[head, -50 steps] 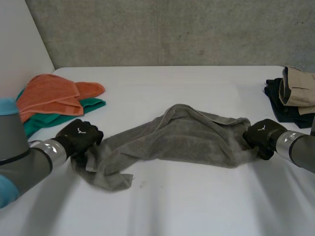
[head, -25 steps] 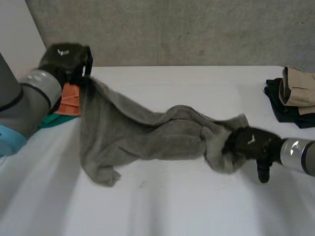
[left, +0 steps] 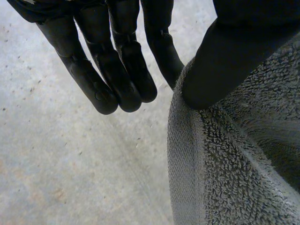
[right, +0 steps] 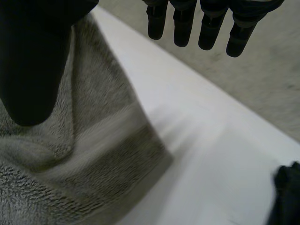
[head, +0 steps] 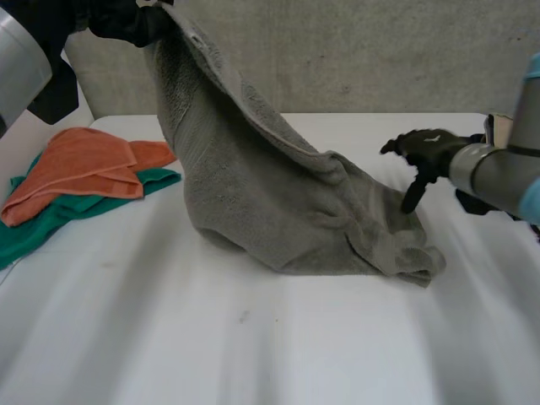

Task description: Fold the laundry.

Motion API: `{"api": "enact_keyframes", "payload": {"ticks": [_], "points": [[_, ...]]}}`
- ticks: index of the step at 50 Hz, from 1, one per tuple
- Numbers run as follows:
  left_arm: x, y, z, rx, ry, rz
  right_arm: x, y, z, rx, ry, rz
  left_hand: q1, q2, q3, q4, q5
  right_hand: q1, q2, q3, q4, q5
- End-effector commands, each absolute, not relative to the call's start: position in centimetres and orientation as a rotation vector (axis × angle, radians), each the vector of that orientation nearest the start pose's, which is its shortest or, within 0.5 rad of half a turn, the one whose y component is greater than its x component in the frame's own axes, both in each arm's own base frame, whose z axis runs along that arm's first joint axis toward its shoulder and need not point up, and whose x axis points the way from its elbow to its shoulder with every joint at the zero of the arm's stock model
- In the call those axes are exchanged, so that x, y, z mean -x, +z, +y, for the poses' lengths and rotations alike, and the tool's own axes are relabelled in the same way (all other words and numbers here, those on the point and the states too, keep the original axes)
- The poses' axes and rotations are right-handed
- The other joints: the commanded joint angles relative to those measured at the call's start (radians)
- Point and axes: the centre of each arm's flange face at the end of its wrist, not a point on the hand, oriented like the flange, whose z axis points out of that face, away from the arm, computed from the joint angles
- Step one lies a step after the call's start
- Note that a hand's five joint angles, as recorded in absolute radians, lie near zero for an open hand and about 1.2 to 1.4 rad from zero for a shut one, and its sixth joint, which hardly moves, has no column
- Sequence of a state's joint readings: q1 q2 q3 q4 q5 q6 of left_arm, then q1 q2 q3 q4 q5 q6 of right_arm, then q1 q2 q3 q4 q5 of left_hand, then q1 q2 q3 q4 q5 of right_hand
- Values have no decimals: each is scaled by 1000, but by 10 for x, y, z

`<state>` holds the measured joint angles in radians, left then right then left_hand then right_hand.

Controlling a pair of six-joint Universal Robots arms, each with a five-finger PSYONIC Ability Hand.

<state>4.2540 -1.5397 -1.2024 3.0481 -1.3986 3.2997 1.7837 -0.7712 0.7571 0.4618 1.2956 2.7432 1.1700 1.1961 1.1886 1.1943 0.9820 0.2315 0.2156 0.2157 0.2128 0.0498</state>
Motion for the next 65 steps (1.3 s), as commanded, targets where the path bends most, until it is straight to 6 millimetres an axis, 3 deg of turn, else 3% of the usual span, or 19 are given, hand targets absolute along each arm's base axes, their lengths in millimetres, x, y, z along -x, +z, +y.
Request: {"api": "enact_keyframes", "payload": {"ticks": [1,6,14,21,22,23,24,29,36,48,49,53,56,58,60,61,63,64,65], "points": [[260,430,-191,-878,-2820,1873,-268,166,-403,1044,-1553,2330,226,200,208,202,240,-57,-41,-41,-38,-50],[256,434,-183,-862,-2849,1851,-280,145,-417,1048,-1634,2295,226,200,208,202,240,22,38,38,41,29],[246,436,-189,-764,-2903,1826,-293,126,-425,1021,-1669,2210,226,200,208,202,240,1163,1179,1179,1182,1171],[237,445,-204,-690,-2958,1739,-298,134,-423,952,-1661,2168,226,200,208,202,240,1165,1181,1181,1183,1172],[237,446,-205,-692,-2960,1737,-299,137,-421,957,-1658,2169,226,200,208,202,240,1063,1079,1078,1081,1070],[237,445,-207,-704,-2957,1744,-298,146,-419,953,-1661,2168,226,200,208,202,240,443,458,458,461,450],[238,444,-208,-710,-2953,1753,-297,150,-417,951,-1662,2166,226,200,208,202,240,210,225,225,228,217],[241,440,-211,-733,-2943,1781,-297,172,-413,953,-1681,2090,226,200,208,202,240,187,203,203,206,194],[246,445,-201,-773,-2967,1781,-311,172,-396,1009,-1574,1980,226,200,208,202,240,66,82,82,85,74],[247,462,-176,-804,-3031,1718,-360,128,-356,1133,-1379,1875,226,200,208,202,240,96,111,111,114,103],[247,462,-177,-806,-3029,1720,-361,125,-355,1137,-1377,1877,226,200,208,202,240,145,161,161,164,152],[242,461,-186,-773,-3005,1724,-356,123,-374,1148,-1510,1916,226,200,208,202,240,1163,1179,1179,1182,1170],[237,458,-196,-741,-2978,1733,-335,148,-413,1050,-1811,2009,226,200,208,202,240,1165,1181,1181,1183,1172],[232,454,-211,-704,-2945,1745,-319,185,-435,939,-2042,2004,226,200,208,202,240,1165,1181,1181,1183,1172],[229,448,-227,-679,-2915,1751,-310,215,-444,882,-2176,1935,226,200,208,202,240,1165,1181,1181,1183,1172],[226,447,-246,-634,-2907,1733,-304,246,-449,840,-2288,1846,226,200,208,202,240,1165,1181,1181,1183,1172],[224,445,-265,-603,-2898,1719,-298,280,-450,794,-2405,1746,226,200,208,202,240,1165,1181,1181,1183,1172],[222,443,-282,-565,-2893,1703,-293,311,-448,753,-2508,1643,226,200,208,202,240,1165,1181,1181,1183,1172],[222,444,-290,-543,-2892,1693,-291,326,-446,731,-2556,1594,226,200,208,202,240,1165,1181,1181,1183,1172]]}}
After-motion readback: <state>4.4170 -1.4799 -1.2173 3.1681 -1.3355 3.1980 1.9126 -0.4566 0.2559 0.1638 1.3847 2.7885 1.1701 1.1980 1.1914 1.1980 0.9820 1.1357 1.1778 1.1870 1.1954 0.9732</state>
